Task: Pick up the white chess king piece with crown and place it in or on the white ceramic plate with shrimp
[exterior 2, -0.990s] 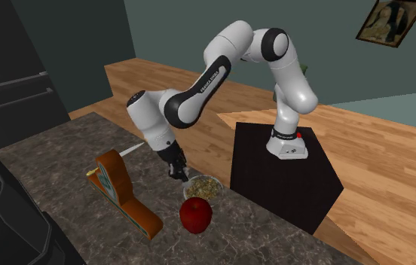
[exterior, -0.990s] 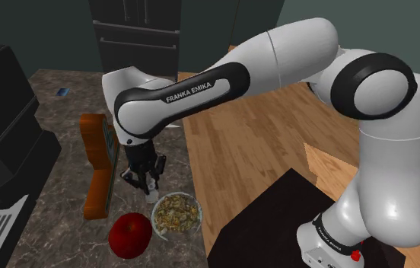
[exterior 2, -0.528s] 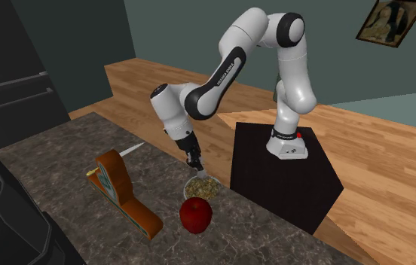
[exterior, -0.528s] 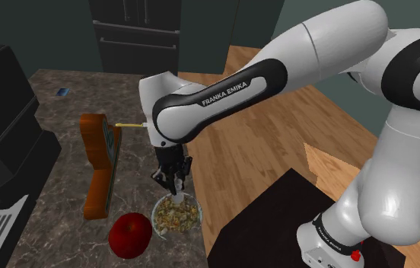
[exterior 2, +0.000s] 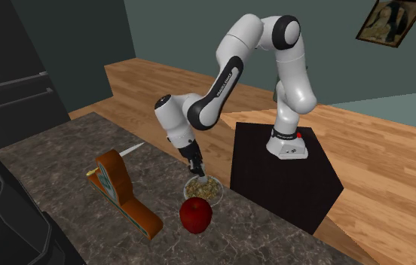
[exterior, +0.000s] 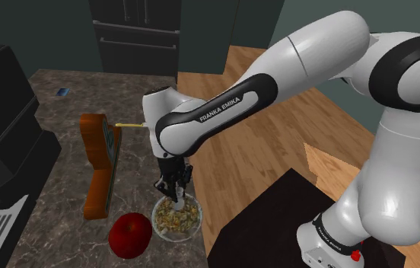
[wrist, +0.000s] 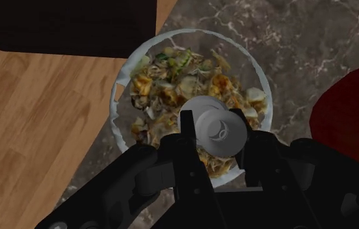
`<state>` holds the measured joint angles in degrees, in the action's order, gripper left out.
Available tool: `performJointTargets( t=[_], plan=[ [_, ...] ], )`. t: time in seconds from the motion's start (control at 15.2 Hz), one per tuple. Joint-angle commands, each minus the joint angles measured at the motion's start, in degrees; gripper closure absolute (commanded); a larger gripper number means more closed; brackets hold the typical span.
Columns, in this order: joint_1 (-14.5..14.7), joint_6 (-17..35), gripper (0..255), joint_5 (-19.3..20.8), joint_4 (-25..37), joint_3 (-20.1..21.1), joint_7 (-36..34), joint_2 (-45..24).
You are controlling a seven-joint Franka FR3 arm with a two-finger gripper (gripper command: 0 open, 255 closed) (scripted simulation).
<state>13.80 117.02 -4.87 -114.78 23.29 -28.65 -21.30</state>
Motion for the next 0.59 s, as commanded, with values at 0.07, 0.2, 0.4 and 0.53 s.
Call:
performJointTargets(
  t=[0.07, 0.2, 0.4, 0.53],
  plan=[
    [0.29, 1.9, 255, 0.59, -0.17, -0.32, -0.07, -1.79],
    [0.48, 3.12, 255, 0.95, -0.35, -0.53, -0.1, -2.89],
    [0.61, 3.89, 255, 1.18, -0.43, -0.67, -0.13, -3.6],
    [0.61, 3.89, 255, 1.18, -0.43, -0.67, -0.13, -3.6]
  ],
)
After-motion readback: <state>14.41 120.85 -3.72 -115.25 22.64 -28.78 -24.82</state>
